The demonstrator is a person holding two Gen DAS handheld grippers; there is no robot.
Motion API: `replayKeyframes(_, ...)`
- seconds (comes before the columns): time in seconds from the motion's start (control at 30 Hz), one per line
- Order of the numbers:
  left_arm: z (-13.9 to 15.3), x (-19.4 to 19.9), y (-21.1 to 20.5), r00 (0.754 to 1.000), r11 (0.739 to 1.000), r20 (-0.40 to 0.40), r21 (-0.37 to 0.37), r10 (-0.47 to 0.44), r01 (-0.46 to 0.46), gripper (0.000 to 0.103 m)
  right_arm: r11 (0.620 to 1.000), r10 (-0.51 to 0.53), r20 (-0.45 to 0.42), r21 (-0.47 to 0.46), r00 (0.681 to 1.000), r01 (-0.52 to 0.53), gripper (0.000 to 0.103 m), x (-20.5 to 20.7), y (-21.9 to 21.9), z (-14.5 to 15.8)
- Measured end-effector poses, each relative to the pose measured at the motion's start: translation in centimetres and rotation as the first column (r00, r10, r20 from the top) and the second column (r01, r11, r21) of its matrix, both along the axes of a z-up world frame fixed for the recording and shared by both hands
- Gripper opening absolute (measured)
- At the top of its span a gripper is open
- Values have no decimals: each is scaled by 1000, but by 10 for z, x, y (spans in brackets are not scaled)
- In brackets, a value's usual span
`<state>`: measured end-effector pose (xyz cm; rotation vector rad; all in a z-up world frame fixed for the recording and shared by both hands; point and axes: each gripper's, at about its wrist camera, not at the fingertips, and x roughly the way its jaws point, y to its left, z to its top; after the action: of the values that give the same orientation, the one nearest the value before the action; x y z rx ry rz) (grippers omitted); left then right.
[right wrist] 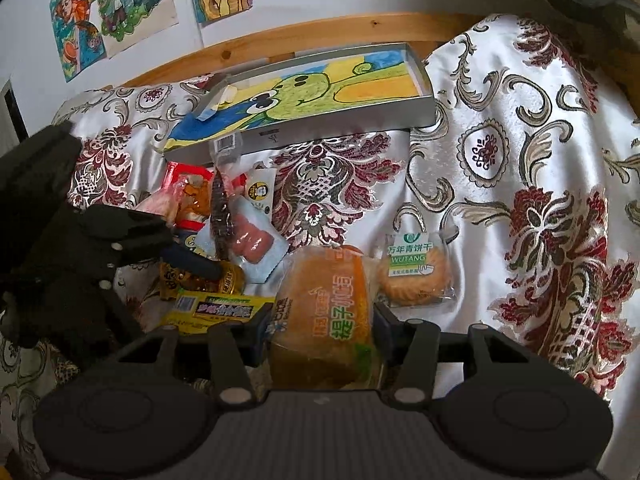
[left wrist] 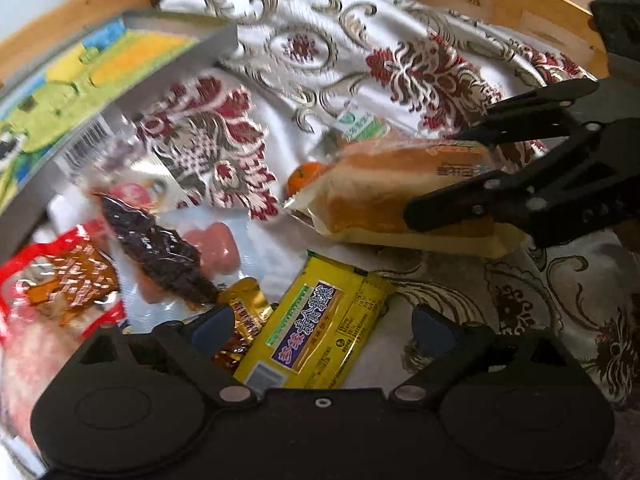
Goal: Organize snacks
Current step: 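Grasp the bagged bread loaf with the right tool while the left tool approaches the yellow biscuit bar, then grasp the yellow biscuit bar with the left tool while the right tool holds the bread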
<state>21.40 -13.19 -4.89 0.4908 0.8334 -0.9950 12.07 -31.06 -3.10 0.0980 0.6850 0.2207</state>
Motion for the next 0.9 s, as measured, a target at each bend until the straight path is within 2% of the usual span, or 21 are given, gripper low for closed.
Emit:
replayKeyframes(0.07, -2, 5, -2, 999, 1000, -39, -9, -8, 8, 93, 1000, 3, 0, -4, 1000, -3, 56, 1, 1, 0)
replayKeyframes(0.13, -3, 7, -3, 997, 1000, -83, -8, -10, 9, 80, 1000, 1, -1, 0, 1000, -1, 56, 1, 1, -1)
replayKeyframes(0.23, -4, 6, 1, 994, 1000, -106, -4, 20, -21, 72, 1000, -4, -7, 9, 1000, 4, 57, 1, 0, -2)
replayKeyframes(0.37, -3, 7, 11, 977, 993, -182, -6, 115, -118, 62, 1000, -7, -22, 21, 1000, 7, 57, 1, 0, -5)
replayKeyframes(0.5, -1, 0, 26, 952, 972, -200, 11, 232, -235, 57, 1000, -2, -31, 17, 1000, 2, 57, -1, 3, -7)
replayKeyframes(0.57, -2, -3, 38, 914, 939, -222, 19, 339, -344, 56, 1000, 4, -37, 4, 999, -4, 58, -1, 7, -10)
replayKeyframes(0.67, -3, -15, 58, 832, 859, -240, 8, 499, -513, 56, 1000, 9, -40, -19, 999, -10, 60, -3, 13, -14)
replayKeyframes(0.77, -2, -31, 70, 762, 782, -242, -22, 600, -623, 56, 998, 24, -25, -54, 999, -25, 60, -9, 23, -18)
replayKeyframes(0.9, -5, -51, 73, 736, 737, -199, -82, 647, -670, 57, 996, 43, 9, -82, 999, -42, 64, -18, 34, -22)
